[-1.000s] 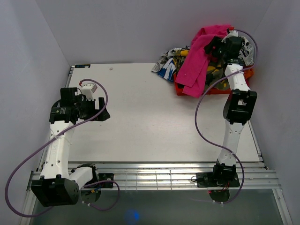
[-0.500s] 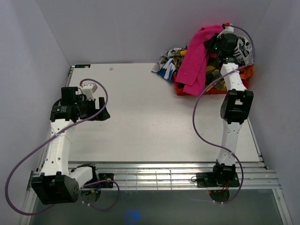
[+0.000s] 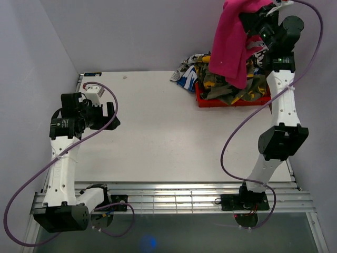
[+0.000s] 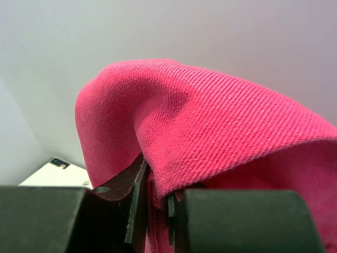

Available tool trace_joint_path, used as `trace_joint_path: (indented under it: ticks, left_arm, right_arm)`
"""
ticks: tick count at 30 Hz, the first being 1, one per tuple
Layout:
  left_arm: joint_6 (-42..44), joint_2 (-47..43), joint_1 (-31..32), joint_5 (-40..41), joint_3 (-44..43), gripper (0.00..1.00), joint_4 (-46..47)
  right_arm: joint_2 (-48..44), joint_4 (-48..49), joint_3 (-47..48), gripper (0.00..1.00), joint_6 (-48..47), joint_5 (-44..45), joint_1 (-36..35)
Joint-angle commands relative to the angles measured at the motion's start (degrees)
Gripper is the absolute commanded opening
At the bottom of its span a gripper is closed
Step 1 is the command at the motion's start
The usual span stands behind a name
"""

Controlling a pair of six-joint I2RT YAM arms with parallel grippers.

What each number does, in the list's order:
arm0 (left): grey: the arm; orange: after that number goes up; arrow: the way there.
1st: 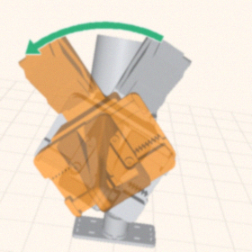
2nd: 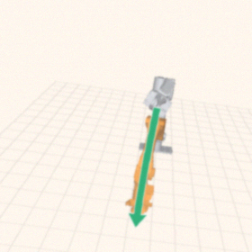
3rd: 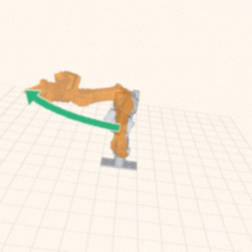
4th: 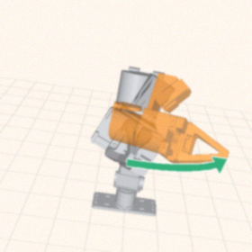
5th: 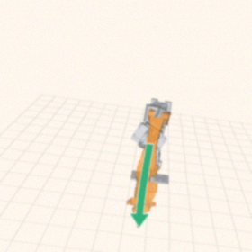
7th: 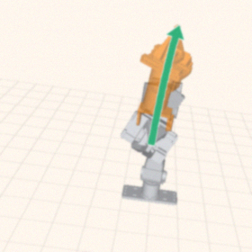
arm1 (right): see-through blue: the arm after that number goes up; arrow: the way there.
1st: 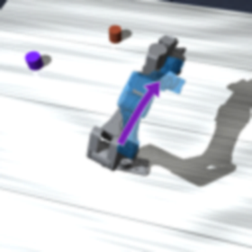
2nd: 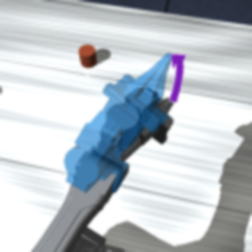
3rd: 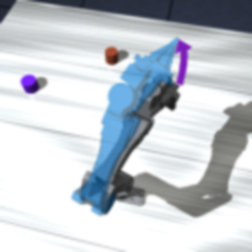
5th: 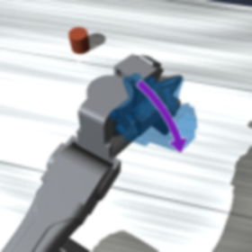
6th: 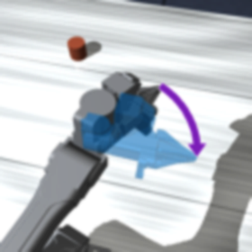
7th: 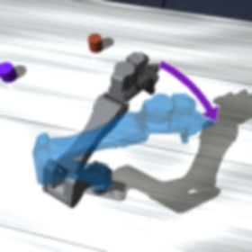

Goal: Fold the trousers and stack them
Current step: Grab the trousers from the pile, then move the trousers to the center of the board

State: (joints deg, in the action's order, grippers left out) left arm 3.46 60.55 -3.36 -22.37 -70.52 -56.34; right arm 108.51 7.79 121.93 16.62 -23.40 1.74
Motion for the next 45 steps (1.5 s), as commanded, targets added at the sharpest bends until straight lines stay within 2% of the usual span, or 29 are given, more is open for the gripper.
trace_joint_path:
  ticks: [1, 9, 13, 17, 21, 24, 25, 28, 31, 33, 36, 38, 40, 41, 45]
  left_arm:
    - [-1.4, 0.3, -0.2, 0.3, -5.7, 0.98, -0.8]
    - [-5.2, 6.3, -3.4, -3.8, -16.3, 0.98, -2.0]
    - [-6.3, 8.9, -6.8, -10.6, -20.1, 0.98, -2.5]
    - [-7.5, 10.5, -10.8, -16.8, -21.1, 0.98, -0.8]
    - [-8.3, 10.7, -13.1, -21.0, -20.3, 0.98, 1.1]
    - [-8.1, 9.4, -13.2, -22.0, -19.1, 0.98, 3.1]
    - [-7.9, 8.9, -13.2, -22.1, -18.1, 0.98, 3.6]
    - [-6.4, 6.9, -13.2, -23.2, -15.6, 0.98, 5.7]
    - [-5.1, 6.8, -13.2, -24.4, -14.0, 0.98, 6.8]
    - [-4.5, 7.4, -13.2, -25.3, -13.6, 0.98, 6.7]
    - [-0.3, 8.4, -13.2, -28.5, -11.7, 0.98, 6.1]
    - [7.1, 7.4, -13.3, -36.6, -7.3, 0.98, 5.7]
    - [12.9, 5.8, -13.2, -41.6, -2.9, 0.98, 5.4]
    - [19.3, 3.5, -13.2, -45.4, 2.1, 0.98, 5.4]
    - [32.3, -1.7, -12.2, -46.5, 11.9, 0.98, 6.1]
  right_arm:
    - [-9.6, 8.6, -1.1, 0.08, -1.1, -10.8, -0.3]
    - [-20.3, 4.1, -8.4, 0.08, 0.2, -25.2, -0.8]
    - [-24.9, 3.2, -13.1, 0.08, 0.1, -33.2, -2.5]
    - [-25.6, 1.8, -14.6, 0.08, 1.0, -38.9, -6.5]
    - [-24.3, 2.8, -11.4, 0.08, 1.6, -35.9, -9.2]
    - [-20.6, 3.9, -3.0, 0.08, 2.8, -32.6, -9.2]
    - [-18.0, 4.4, 2.4, 0.08, 4.2, -32.5, -9.2]
    - [-14.5, 9.3, 8.0, 0.08, 13.6, -32.0, -10.0]
    - [-14.5, 9.5, 6.4, 0.08, 19.5, -33.8, -12.7]
    - [-17.4, 10.3, -1.4, 0.08, 19.9, -35.6, -15.5]
    - [-20.1, 9.4, -9.9, 0.08, 18.4, -37.8, -19.7]
    - [-20.2, 7.7, -11.7, 0.08, 18.4, -39.3, -22.7]
    - [-19.4, 5.4, -11.3, 0.08, 16.7, -40.8, -24.4]
    - [-19.1, 3.7, -11.0, 0.08, 16.3, -42.0, -25.8]
    - [-17.0, 0.0, -8.1, 0.08, 16.0, -45.4, -27.1]
